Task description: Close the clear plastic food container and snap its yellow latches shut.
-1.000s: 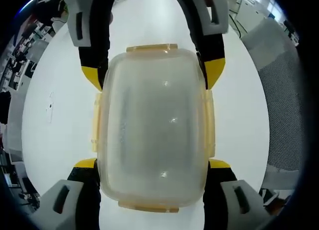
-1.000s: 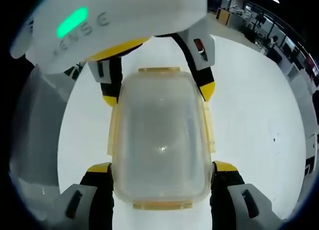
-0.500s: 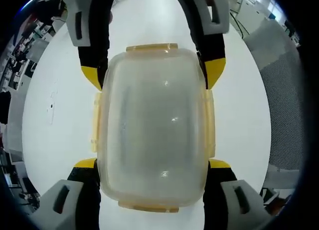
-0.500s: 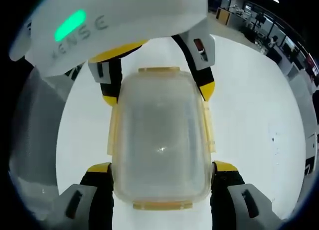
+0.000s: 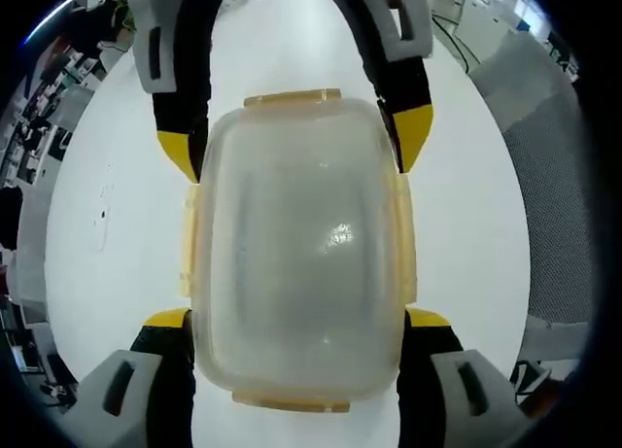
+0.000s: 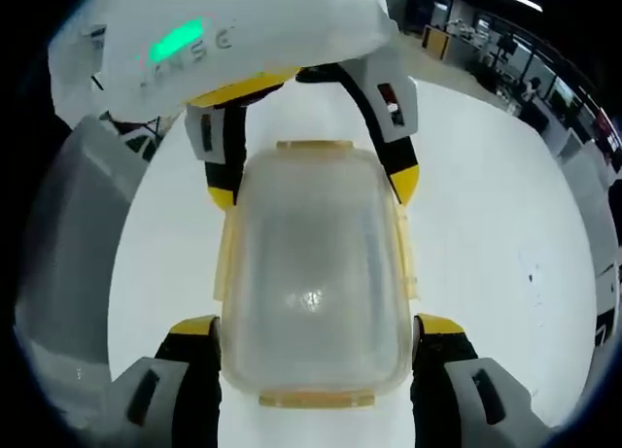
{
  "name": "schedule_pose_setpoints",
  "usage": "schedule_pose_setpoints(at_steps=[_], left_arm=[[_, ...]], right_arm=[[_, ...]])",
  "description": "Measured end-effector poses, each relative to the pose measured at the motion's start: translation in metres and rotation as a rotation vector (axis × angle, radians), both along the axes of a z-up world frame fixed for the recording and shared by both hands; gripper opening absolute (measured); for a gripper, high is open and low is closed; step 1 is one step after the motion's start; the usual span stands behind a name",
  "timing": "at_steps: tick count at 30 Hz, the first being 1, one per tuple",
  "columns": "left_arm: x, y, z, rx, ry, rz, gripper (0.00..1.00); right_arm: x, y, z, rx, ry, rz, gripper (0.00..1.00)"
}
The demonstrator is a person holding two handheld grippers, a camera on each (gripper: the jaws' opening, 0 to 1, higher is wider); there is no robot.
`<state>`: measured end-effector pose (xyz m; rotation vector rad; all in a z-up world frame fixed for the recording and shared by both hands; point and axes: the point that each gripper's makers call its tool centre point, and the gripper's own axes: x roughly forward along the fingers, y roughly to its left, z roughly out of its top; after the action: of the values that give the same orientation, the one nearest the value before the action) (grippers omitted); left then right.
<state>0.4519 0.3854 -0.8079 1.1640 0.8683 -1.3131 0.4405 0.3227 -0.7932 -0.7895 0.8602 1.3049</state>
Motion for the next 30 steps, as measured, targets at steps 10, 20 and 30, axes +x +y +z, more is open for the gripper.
schedule_pose_setpoints(at_steps=[10, 20, 30], left_arm=[[0.002, -0.007, 0.010, -0.166, -0.003, 0.085, 0.87], [0.000, -0.005, 0.013, -0.334, -0.040, 0.180, 0.86], [-0.002, -0.005, 0.018, -0.469, -0.053, 0.278, 0.85]], right_arm=[[0.000, -0.001, 0.006, 0.139, -0.041, -0.082, 0.84], [0.008, -0.001, 0.024, 0.333, -0.136, -0.255, 0.88], [0.001, -0.004, 0.026, 0.433, -0.157, -0.423, 0.87]])
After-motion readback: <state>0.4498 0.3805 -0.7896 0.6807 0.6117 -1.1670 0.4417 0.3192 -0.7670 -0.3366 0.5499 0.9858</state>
